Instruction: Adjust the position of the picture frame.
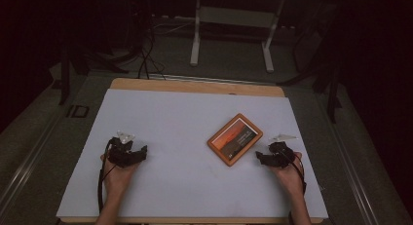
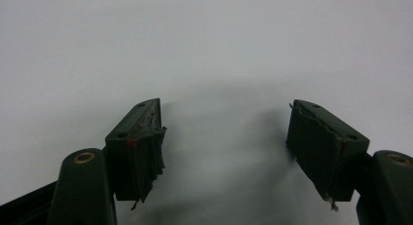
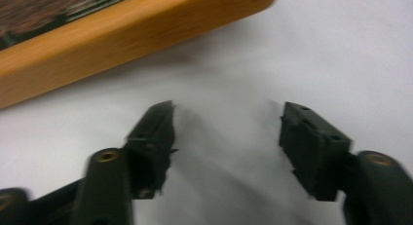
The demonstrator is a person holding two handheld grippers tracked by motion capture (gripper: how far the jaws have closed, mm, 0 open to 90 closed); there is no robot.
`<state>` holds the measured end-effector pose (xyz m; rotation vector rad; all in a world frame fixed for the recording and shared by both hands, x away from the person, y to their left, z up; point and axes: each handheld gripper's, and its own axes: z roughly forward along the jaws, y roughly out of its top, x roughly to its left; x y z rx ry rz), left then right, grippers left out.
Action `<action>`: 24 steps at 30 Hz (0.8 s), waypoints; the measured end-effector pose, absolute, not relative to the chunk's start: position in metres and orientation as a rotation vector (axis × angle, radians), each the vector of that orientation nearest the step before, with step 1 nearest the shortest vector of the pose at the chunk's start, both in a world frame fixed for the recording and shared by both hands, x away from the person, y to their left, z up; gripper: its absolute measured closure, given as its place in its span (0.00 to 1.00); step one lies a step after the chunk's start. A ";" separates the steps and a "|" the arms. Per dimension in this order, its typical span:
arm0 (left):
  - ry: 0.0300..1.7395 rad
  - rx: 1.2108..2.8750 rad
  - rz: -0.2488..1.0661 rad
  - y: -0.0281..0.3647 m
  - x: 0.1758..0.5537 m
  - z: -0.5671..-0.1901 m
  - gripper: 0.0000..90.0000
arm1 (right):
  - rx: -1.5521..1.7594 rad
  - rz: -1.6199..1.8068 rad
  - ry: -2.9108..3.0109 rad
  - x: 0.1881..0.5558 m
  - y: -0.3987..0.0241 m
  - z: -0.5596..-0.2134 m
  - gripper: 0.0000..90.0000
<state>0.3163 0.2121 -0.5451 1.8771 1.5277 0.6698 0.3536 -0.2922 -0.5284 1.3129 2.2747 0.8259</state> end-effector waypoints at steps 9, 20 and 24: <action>1.480 1.871 0.624 0.211 0.314 -0.542 0.47 | 1.250 0.904 2.296 0.344 -0.290 -0.518 0.51; 1.393 1.889 0.610 0.202 0.310 -0.537 0.48 | 1.223 0.946 2.295 0.341 -0.288 -0.512 0.53; 1.373 1.893 0.597 0.200 0.309 -0.537 0.48 | 1.209 0.977 2.295 0.340 -0.287 -0.510 0.56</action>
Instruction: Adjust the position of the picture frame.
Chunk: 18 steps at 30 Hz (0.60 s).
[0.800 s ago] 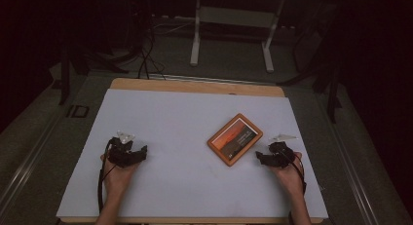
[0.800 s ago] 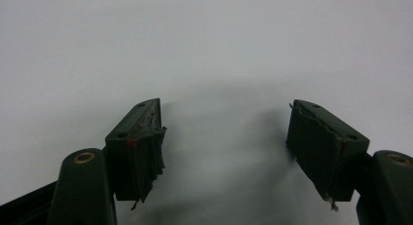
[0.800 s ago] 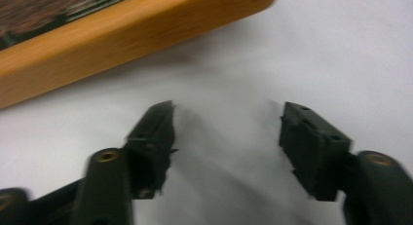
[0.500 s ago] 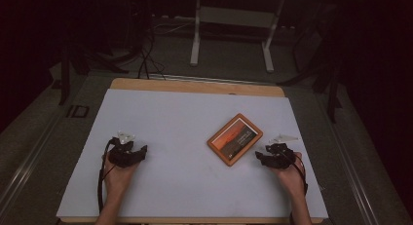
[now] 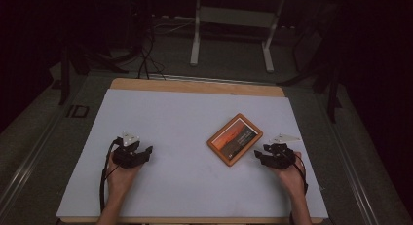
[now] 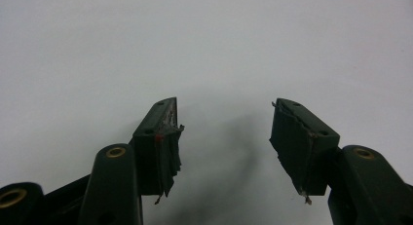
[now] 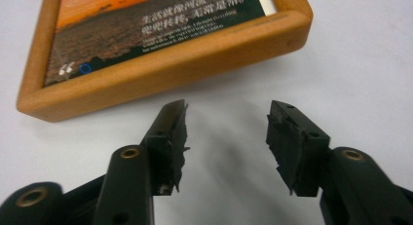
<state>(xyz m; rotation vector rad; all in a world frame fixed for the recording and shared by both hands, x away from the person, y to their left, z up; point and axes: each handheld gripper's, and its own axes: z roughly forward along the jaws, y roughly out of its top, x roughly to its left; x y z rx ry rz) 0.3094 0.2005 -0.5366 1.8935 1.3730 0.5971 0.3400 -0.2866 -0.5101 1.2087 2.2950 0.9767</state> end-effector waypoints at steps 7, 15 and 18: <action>1.337 1.902 0.568 0.194 0.307 -0.536 0.49 | 1.206 1.005 2.295 0.339 -0.285 -0.506 0.61; 1.282 1.896 0.544 0.186 0.306 -0.522 0.50 | 1.163 1.029 2.287 0.339 -0.288 -0.491 0.65; 1.247 1.898 0.533 0.180 0.305 -0.516 0.51 | 1.150 1.054 2.283 0.343 -0.288 -0.484 0.69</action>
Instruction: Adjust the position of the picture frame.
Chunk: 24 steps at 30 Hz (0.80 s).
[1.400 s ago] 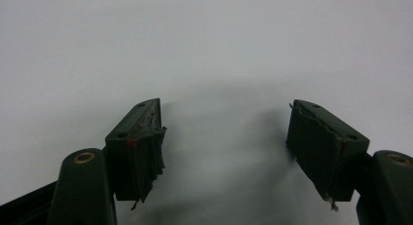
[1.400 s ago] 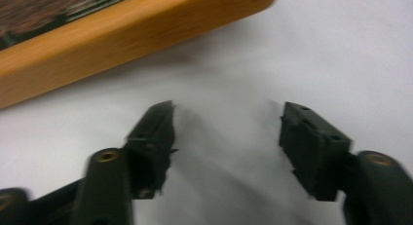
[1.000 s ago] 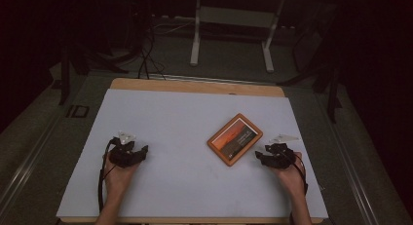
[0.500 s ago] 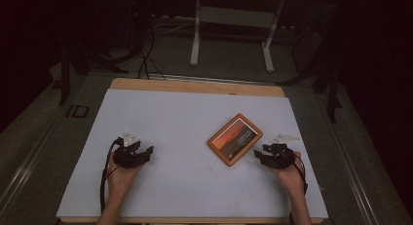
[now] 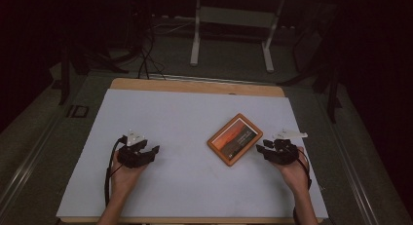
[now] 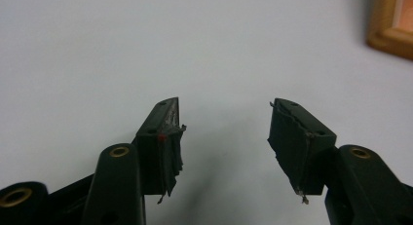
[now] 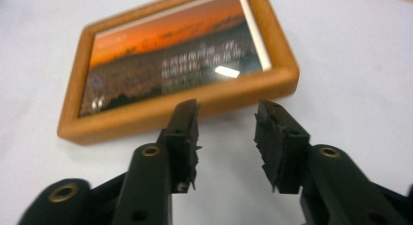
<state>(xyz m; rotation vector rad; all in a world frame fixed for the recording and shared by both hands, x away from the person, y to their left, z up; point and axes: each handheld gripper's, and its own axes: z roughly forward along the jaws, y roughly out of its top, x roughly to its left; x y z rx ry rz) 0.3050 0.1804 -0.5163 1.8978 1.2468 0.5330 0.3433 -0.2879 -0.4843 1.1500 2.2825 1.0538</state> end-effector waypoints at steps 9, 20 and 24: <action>1.183 1.903 0.494 0.162 0.313 -0.508 0.52 | 1.100 1.023 2.276 0.357 -0.277 -0.471 0.73; 1.147 1.892 0.405 0.143 0.326 -0.510 0.52 | 1.087 1.005 2.284 0.371 -0.266 -0.475 0.74; 1.121 1.895 0.388 0.133 0.332 -0.508 0.52 | 1.092 1.006 2.284 0.373 -0.264 -0.478 0.74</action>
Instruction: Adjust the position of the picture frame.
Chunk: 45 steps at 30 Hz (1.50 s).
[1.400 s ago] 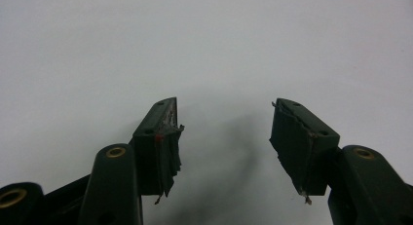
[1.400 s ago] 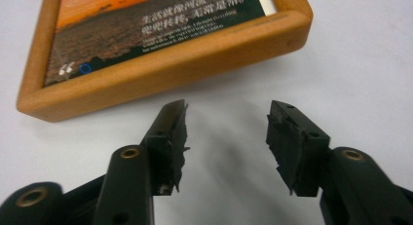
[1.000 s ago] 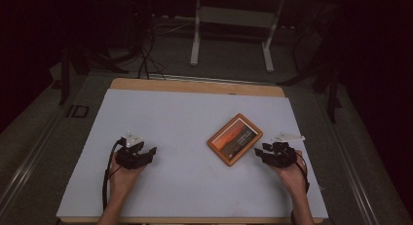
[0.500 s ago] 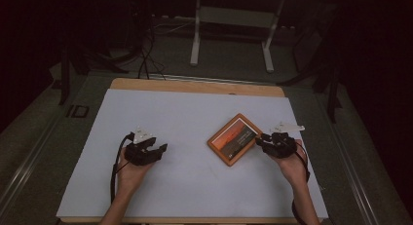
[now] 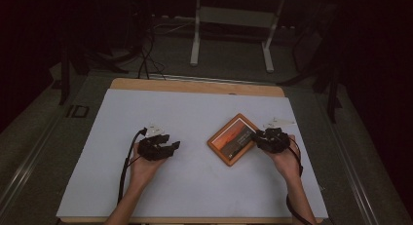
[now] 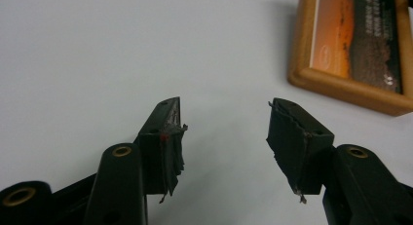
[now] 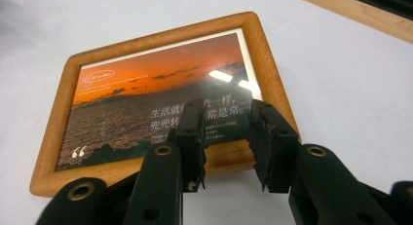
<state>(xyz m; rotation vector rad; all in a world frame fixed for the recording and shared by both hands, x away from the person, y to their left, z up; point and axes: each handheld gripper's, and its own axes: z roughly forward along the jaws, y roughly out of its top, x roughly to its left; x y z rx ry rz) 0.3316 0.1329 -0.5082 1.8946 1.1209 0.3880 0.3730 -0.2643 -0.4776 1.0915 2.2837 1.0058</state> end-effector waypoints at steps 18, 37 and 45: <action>0.991 1.965 0.260 0.062 0.369 -0.509 0.56 | 1.095 1.021 2.300 0.371 -0.259 -0.488 0.88; 0.920 2.079 0.054 0.015 0.416 -0.525 0.62 | 1.097 1.031 2.286 0.367 -0.260 -0.491 0.90; 0.896 2.097 0.031 0.013 0.413 -0.523 0.70 | 1.142 1.021 2.243 0.362 -0.257 -0.489 0.69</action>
